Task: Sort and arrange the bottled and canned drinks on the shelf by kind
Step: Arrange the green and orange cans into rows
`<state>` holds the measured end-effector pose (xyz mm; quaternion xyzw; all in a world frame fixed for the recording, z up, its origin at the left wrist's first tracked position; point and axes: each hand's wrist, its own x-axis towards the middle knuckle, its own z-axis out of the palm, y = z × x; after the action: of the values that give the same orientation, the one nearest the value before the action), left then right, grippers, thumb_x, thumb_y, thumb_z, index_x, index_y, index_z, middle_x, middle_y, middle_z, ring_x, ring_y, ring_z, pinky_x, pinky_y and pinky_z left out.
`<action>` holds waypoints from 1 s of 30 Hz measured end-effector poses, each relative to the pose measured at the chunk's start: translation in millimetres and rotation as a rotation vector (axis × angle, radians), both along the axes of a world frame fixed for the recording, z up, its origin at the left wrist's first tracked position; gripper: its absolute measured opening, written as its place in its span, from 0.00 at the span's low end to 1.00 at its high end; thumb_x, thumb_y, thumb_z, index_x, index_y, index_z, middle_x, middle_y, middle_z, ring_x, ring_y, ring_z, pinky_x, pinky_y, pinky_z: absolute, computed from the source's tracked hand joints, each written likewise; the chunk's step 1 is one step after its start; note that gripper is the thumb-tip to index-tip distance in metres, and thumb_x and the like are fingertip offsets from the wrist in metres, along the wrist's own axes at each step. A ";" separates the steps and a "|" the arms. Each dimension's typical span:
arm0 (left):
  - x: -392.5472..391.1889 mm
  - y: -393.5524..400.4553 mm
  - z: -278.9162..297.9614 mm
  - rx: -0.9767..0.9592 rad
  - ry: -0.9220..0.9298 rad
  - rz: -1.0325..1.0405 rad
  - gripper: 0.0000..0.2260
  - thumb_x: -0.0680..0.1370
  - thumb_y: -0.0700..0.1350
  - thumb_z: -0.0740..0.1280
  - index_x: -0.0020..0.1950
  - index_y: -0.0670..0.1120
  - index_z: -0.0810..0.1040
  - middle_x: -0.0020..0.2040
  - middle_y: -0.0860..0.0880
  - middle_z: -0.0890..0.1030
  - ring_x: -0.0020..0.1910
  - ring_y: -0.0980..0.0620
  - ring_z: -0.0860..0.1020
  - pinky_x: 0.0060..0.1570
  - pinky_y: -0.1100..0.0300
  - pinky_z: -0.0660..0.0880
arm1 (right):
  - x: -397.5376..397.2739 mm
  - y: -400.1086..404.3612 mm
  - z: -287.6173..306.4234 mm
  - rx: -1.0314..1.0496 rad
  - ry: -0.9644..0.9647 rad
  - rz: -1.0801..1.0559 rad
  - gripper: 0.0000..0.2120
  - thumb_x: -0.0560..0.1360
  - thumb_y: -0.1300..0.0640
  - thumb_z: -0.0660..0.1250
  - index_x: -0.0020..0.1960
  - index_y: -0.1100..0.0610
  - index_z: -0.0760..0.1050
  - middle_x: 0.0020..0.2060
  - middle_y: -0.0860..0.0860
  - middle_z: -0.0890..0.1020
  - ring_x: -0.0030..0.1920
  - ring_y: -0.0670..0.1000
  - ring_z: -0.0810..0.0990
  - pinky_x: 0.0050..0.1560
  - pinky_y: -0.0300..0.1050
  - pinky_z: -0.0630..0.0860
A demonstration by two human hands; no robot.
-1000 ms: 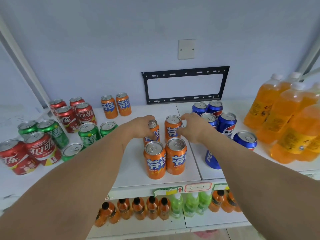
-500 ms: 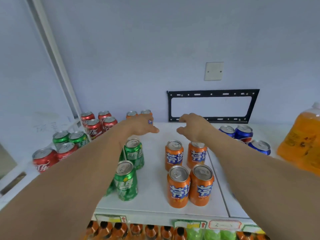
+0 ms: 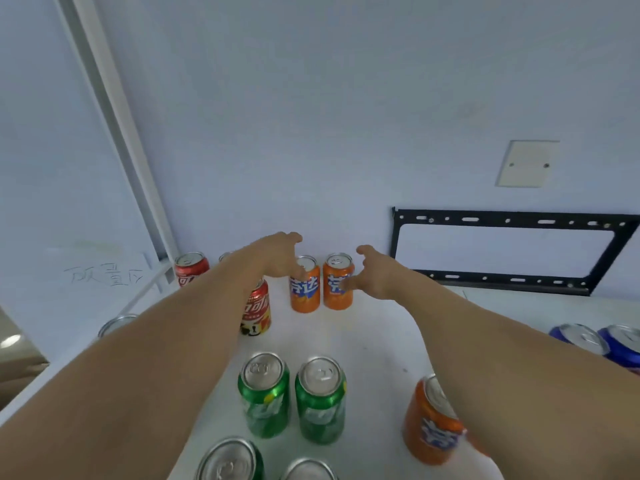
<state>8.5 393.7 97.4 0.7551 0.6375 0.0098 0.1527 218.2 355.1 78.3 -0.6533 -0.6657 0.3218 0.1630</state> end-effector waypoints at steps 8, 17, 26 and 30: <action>4.8 34.7 -25.2 -0.151 0.052 -0.079 0.45 0.70 0.53 0.77 0.80 0.51 0.54 0.76 0.47 0.67 0.70 0.44 0.69 0.66 0.48 0.70 | -18.9 47.6 -40.9 -0.042 0.041 -0.055 0.52 0.68 0.53 0.77 0.79 0.53 0.45 0.72 0.56 0.67 0.69 0.58 0.70 0.62 0.51 0.71; 6.5 49.5 -46.1 -0.138 -0.041 -0.068 0.36 0.65 0.51 0.80 0.68 0.48 0.66 0.61 0.46 0.78 0.57 0.44 0.77 0.56 0.47 0.78 | -19.1 65.2 -48.8 -0.010 0.084 -0.037 0.32 0.69 0.53 0.76 0.66 0.55 0.62 0.51 0.52 0.77 0.50 0.52 0.77 0.47 0.46 0.75; 25.0 29.6 -17.8 -0.276 -0.512 -0.025 0.25 0.67 0.41 0.79 0.60 0.48 0.71 0.56 0.46 0.79 0.54 0.47 0.80 0.47 0.51 0.82 | 73.6 23.0 -18.2 -0.159 0.519 -0.142 0.30 0.69 0.55 0.78 0.66 0.51 0.68 0.56 0.53 0.80 0.55 0.55 0.81 0.51 0.50 0.81; 56.7 11.2 -5.6 -0.357 -0.614 -0.040 0.25 0.68 0.37 0.78 0.60 0.49 0.72 0.58 0.44 0.79 0.56 0.43 0.80 0.47 0.49 0.82 | 115.9 -2.0 -13.7 -0.172 0.542 -0.166 0.31 0.68 0.53 0.78 0.66 0.51 0.69 0.57 0.54 0.81 0.56 0.56 0.82 0.51 0.50 0.81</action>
<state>65.2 404.9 91.8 0.6907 0.5388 0.1218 0.4667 334.1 353.1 64.6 -0.6069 -0.5126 0.5254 0.3047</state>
